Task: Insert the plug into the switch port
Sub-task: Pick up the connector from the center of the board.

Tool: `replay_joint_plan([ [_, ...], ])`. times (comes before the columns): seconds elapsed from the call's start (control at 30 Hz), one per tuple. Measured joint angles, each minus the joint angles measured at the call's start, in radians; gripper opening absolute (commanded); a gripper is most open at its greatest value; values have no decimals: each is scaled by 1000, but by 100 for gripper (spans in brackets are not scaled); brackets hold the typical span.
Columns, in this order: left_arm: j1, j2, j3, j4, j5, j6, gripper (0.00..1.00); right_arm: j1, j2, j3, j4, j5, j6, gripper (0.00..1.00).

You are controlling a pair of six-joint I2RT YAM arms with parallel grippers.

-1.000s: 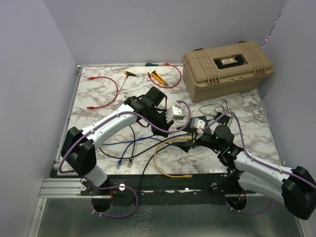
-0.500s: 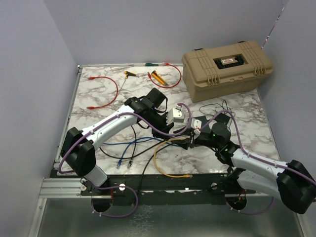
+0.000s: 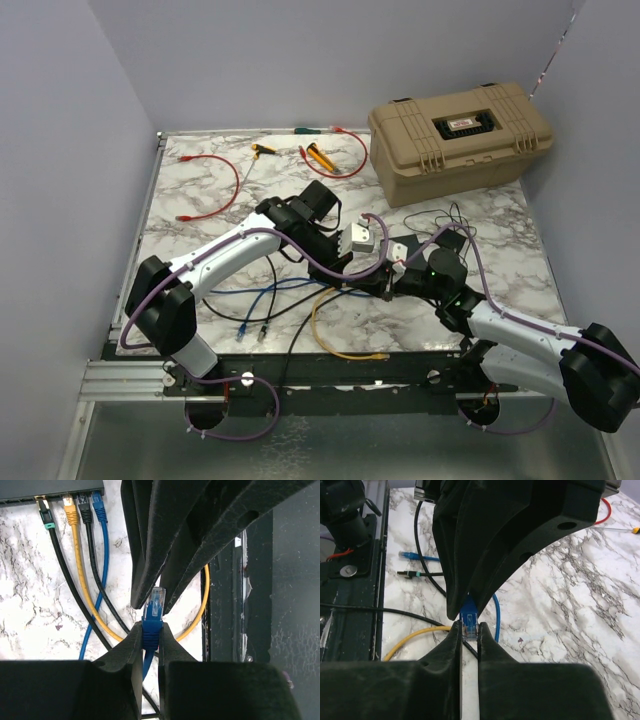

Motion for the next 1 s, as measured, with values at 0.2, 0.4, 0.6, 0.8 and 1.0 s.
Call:
replay_joint_plan([
  [0.2, -2, -1, -2, 0, -2, 7, 30, 0, 1, 0, -3, -5, 11, 1],
  [0.4, -2, -76, -97, 95, -42, -5, 44, -11, 1, 0, 5, -3, 45, 1],
  [0.6, -2, -226, -230, 278, -74, -25, 55, -39, -7, -6, 57, -13, 94, 1],
  [0.8, -2, -370, -386, 531, -60, -51, 59, -70, -15, -56, 152, -47, 159, 1],
  [1.0, 2, -382, -427, 641, -21, -90, 57, -91, -21, -84, 239, -84, 210, 1],
])
